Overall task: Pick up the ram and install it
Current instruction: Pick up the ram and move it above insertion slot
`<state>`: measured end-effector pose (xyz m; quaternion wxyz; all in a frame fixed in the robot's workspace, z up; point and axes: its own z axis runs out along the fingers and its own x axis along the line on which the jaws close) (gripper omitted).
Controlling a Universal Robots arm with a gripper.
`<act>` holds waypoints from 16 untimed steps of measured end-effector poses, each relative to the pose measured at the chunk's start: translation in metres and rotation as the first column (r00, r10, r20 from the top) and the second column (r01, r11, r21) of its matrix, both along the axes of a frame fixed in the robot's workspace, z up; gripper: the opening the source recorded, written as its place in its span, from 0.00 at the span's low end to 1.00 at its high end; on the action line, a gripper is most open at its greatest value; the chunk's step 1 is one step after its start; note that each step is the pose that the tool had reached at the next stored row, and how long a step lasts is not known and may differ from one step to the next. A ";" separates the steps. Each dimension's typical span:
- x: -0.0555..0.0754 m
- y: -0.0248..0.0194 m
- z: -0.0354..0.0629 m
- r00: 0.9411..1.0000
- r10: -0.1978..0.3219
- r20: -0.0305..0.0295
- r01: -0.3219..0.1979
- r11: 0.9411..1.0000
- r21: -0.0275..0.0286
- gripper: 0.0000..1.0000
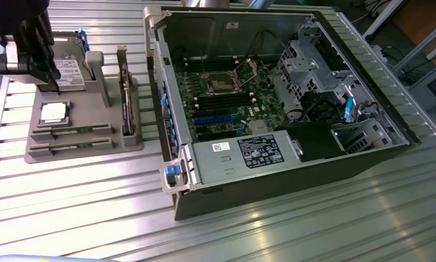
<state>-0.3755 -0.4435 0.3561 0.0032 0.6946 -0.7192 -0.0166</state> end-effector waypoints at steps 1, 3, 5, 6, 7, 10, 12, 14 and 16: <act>-0.001 -0.0004 -0.0007 1.000 0.000 0.000 0.000 1.000 0.000 0.30; -0.001 -0.0010 -0.0017 1.000 0.000 0.000 0.000 1.000 0.000 0.30; -0.001 -0.0017 -0.0029 1.000 0.000 0.000 0.000 1.000 0.000 0.30; -0.001 -0.0021 -0.0035 1.000 0.001 0.000 -0.001 1.000 0.000 0.30; -0.001 -0.0026 -0.0042 1.000 0.001 0.000 -0.001 1.000 0.000 0.30; -0.001 -0.0038 -0.0070 1.000 0.002 0.000 -0.002 1.000 0.000 0.30; -0.001 -0.0042 -0.0088 1.000 0.002 0.000 -0.002 1.000 0.000 0.30; -0.001 -0.0043 -0.0100 1.000 0.003 0.000 -0.003 1.000 0.000 0.30; -0.001 -0.0044 -0.0113 1.000 0.004 0.000 -0.004 1.000 0.000 0.30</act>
